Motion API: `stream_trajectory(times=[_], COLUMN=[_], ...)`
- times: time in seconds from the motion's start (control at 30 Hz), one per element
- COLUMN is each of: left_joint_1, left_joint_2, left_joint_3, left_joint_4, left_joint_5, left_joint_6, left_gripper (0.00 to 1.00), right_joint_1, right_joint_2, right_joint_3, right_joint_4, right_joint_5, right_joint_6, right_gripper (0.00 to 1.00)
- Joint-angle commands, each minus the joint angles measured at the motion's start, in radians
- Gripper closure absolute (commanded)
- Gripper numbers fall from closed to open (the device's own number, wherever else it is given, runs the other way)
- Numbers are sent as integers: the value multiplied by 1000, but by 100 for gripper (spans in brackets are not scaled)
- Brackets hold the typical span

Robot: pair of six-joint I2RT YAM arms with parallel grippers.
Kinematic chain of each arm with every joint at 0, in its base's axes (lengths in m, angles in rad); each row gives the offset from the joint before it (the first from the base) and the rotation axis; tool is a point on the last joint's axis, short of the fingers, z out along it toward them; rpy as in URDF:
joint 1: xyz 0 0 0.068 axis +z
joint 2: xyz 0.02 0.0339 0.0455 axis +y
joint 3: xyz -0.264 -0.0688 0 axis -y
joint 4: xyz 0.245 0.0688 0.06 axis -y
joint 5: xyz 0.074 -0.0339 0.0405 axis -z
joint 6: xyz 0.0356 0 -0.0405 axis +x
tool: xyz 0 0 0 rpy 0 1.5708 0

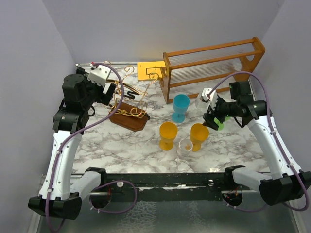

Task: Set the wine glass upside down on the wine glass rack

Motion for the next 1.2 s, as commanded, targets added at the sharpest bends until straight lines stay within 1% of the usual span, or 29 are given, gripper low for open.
stream_trajectory(times=[0.0,0.2,0.33,0.43,0.67,0.7,0.8,0.83,1.03,1.1,1.17], left_joint_1=[-2,-2,-2,-2,-2,-2,-2,-2,-3,-2,-3], left_joint_2=[29,69,90,102,142,152,181,191,264,292,316], left_joint_3=[57,81,96,100,159,171,218,237,346,375,400], left_joint_4=[-41,-39,-37,-35,-38,-40,-48,-52,-58,-44,-31], left_joint_5=[-61,-63,-64,-64,-68,-72,-77,-76,-48,-32,-14], left_joint_6=[23,26,28,33,36,33,31,29,6,-14,-38], left_gripper=[1,1,1,1,1,1,1,1,1,1,1], right_joint_1=[7,79,127,152,177,179,180,179,179,179,180], right_joint_2=[39,88,115,132,167,173,170,163,27,-38,-98], right_joint_3=[2,-12,-28,-35,-63,-72,-56,-45,-51,-65,-54], right_joint_4=[-42,-37,-34,-33,-17,-11,-12,-19,14,42,57], right_joint_5=[50,91,144,175,158,155,173,195,375,404,387], right_joint_6=[-6,26,45,52,64,61,56,53,37,37,31], right_gripper=[23,32,39,47,72,79,95,98,99,99,99])
